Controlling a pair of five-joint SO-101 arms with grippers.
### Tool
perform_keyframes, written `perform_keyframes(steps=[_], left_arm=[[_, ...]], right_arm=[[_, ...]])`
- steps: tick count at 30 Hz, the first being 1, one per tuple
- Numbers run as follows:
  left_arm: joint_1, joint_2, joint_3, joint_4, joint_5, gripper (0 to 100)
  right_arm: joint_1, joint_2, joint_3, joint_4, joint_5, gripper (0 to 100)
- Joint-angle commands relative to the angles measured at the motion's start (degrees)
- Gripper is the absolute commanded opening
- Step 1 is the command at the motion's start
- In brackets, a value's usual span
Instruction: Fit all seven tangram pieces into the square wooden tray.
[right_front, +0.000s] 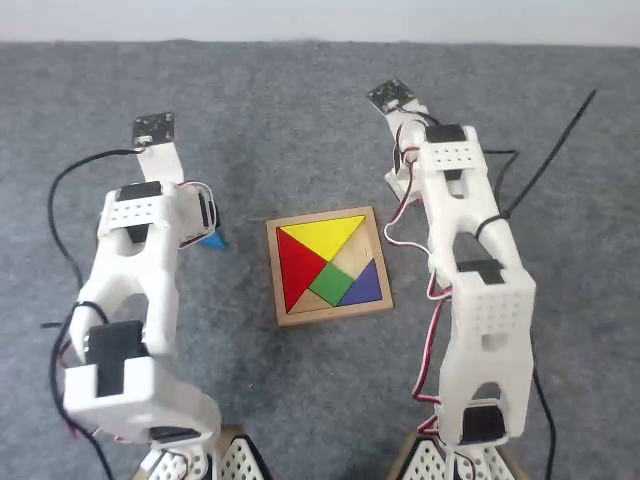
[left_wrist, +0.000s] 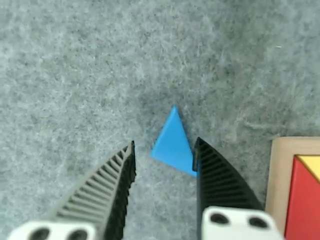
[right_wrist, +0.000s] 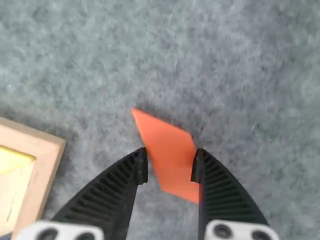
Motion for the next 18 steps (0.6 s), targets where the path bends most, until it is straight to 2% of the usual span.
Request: perform_keyframes(steps=[1, 4, 11, 18], left_arm=[[-0.2, -0.5, -2.4, 0.5, -0.7, 18], [-0.2, -0.5, -2.4, 0.5, -0.7, 18], [-0.2, -0.5, -2.4, 0.5, -0.8, 18], [-0.2, -0.5, -2.4, 0.5, -0.8, 18]], right_arm=[[-0.1, 4.6, -12.0, 5.1, 1.9, 15.9], [0.6, 9.5, -16.6, 8.2, 4.5, 15.9], [1.9, 15.1, -29.1, 17.3, 4.5, 15.8], [1.9, 18.4, -33.8, 20.8, 4.6, 15.8]])
